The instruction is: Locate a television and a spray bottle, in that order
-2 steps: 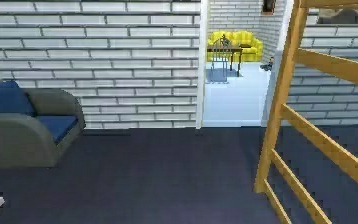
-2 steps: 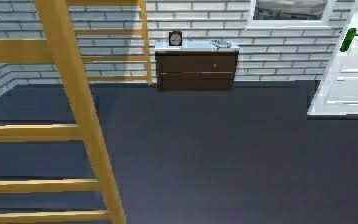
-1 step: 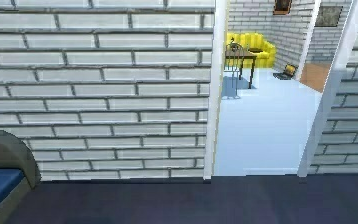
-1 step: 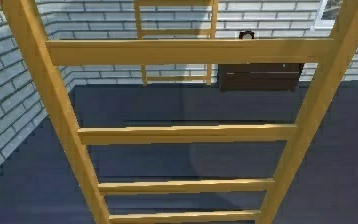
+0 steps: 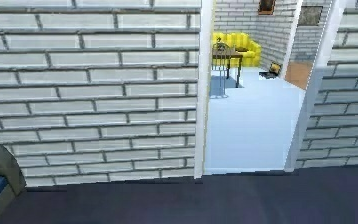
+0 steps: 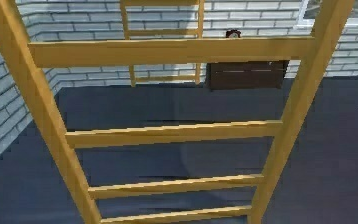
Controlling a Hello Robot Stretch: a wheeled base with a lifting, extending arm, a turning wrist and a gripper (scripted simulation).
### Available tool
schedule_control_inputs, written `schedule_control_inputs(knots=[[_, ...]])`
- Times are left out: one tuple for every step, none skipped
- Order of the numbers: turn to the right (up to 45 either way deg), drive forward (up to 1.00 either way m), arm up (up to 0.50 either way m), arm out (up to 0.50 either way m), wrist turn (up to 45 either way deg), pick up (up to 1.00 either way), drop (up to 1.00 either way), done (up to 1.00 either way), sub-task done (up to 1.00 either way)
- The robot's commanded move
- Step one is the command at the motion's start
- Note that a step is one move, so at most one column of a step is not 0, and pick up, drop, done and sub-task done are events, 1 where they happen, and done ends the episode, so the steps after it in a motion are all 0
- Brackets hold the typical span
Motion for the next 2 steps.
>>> schedule_control_inputs(knots=[[0.0,0.6,0.0,0.0,0.0,0.0,0.0,0.0,0.0],[42.0,0.0,0.0,0.0,0.0,0.0,0.0,0.0,0.0]])
